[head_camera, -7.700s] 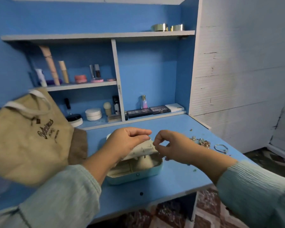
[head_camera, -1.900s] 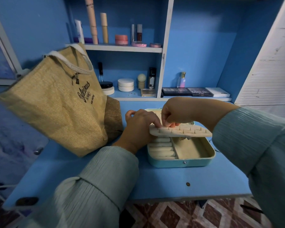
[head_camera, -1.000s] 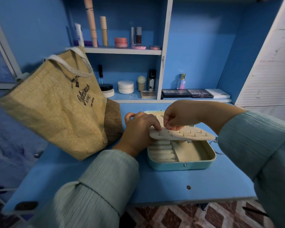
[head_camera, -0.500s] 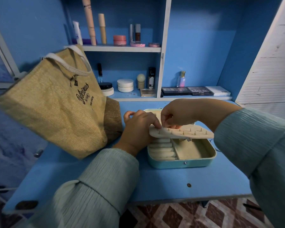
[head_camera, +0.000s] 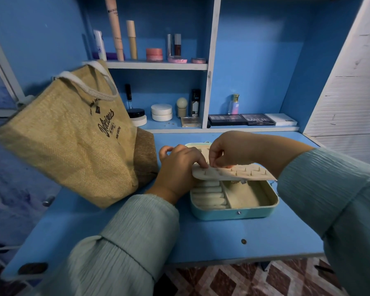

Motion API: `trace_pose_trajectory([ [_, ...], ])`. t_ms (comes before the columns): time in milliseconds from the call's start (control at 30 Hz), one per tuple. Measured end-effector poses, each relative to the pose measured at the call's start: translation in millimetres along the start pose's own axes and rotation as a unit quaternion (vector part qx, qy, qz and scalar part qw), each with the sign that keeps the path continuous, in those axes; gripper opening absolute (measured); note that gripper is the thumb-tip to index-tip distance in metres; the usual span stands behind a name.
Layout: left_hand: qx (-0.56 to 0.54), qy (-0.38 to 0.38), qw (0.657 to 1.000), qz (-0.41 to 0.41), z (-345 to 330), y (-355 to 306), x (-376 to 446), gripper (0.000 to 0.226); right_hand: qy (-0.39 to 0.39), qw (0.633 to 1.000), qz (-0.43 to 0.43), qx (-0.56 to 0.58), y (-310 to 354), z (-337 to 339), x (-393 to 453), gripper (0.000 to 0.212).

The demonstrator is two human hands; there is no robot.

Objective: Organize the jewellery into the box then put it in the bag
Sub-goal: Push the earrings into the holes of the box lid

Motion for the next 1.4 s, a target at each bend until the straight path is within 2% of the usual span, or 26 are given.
trace_pose_trajectory([
  [233, -0.022, 0.037, 0.996, 0.075, -2, 6, 5, 0.022, -0.068, 0.995, 0.01, 0.076, -10, 12, -14, 0.014],
  [400, -0.036, 0.035, 0.993, 0.104, -4, 11, 7, 0.019, -0.125, 0.989, 0.019, 0.082, -22, 26, -40, 0.015],
  [733, 0.005, -0.021, 0.994, 0.106, 7, 11, 5, 0.031, -0.146, 0.983, 0.054, 0.096, -22, 21, -69, 0.02],
  [833, 0.014, -0.021, 0.994, 0.105, 7, 12, 5, 0.032, -0.136, 0.986, 0.062, 0.077, -13, 16, -66, 0.026],
  [933, 0.025, -0.019, 0.994, 0.101, 7, 12, 6, 0.036, -0.141, 0.988, 0.055, 0.04, -9, 17, -64, 0.021],
  [1100, 0.04, -0.026, 0.995, 0.092, 7, 10, 8, 0.062, -0.155, 0.985, 0.051, 0.047, -10, 19, -62, 0.02],
  [1233, 0.042, -0.026, 0.995, 0.09, 7, 10, 8, 0.062, -0.163, 0.983, 0.054, 0.064, -12, 18, -60, 0.018],
  [1333, 0.041, -0.019, 0.994, 0.098, 6, 12, 8, 0.049, -0.171, 0.981, 0.055, 0.075, -12, 18, -59, 0.018],
  [1400, 0.039, -0.016, 0.994, 0.103, 5, 13, 8, 0.05, -0.173, 0.98, 0.054, 0.079, -13, 18, -59, 0.018],
])
Point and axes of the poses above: each hand's wrist, its own x-axis towards the middle knuckle, its own z-axis out of the back of the hand, y = z × x, the point moved 8 cm from there along x, towards the middle knuckle, and after that the axes turned 7 degrees about y, right-handed, at the moved point
